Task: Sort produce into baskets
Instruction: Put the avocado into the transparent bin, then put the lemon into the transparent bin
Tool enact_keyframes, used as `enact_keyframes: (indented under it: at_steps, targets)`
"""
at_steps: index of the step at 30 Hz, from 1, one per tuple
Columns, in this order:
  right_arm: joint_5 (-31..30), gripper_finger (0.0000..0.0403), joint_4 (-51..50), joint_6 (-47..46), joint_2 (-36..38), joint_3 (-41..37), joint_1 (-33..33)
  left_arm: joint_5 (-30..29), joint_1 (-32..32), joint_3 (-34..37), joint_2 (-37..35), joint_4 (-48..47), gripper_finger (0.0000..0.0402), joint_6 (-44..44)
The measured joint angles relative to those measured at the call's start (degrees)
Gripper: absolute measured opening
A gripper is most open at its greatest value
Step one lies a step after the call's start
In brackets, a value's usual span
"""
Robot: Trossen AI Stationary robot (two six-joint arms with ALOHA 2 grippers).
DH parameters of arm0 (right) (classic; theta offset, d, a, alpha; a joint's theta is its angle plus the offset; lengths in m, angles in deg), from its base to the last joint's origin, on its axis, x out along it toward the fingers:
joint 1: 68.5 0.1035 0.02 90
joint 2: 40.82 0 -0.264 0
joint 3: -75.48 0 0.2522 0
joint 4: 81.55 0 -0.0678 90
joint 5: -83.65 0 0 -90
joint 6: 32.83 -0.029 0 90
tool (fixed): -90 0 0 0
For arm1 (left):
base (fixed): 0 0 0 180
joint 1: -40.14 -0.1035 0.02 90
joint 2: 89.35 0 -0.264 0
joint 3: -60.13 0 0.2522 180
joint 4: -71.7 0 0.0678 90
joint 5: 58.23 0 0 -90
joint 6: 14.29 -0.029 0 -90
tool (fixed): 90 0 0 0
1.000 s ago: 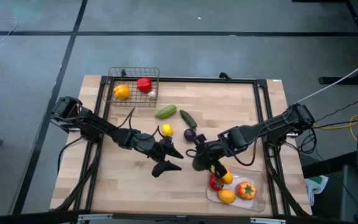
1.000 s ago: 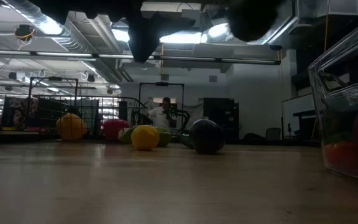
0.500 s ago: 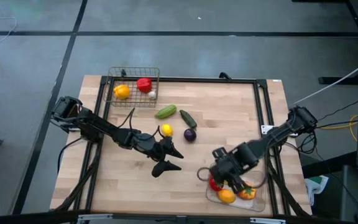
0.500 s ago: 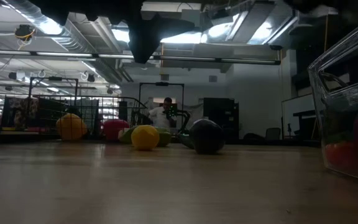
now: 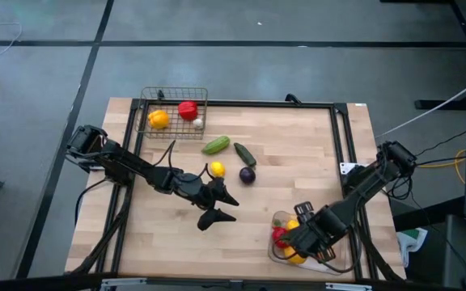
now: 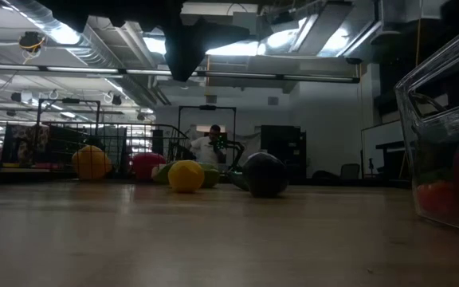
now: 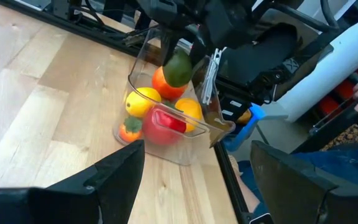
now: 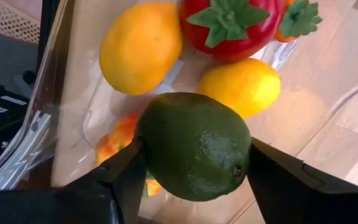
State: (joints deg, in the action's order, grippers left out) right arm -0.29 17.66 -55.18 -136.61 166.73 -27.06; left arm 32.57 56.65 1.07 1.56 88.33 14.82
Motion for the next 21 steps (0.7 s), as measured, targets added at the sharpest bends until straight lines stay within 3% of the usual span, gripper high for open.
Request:
enact_keyframes:
  at_steps: [9, 16, 21]
  targets:
    - [-0.04, 0.0253, 0.00, 0.06, 0.00, 0.00, -0.21, 0.00, -0.05, 0.00, 0.00, 0.00, 0.0287, 0.02]
    - [-0.04, 0.0331, 0.00, 0.07, 0.00, 0.00, -0.21, -2.43, -0.07, 0.00, 0.00, 0.00, 0.0287, -2.84]
    - [-0.04, 0.0384, -0.02, 0.09, 0.00, 0.00, -0.21, -5.70, -1.67, -0.02, 0.00, 0.00, 0.0287, 0.16]
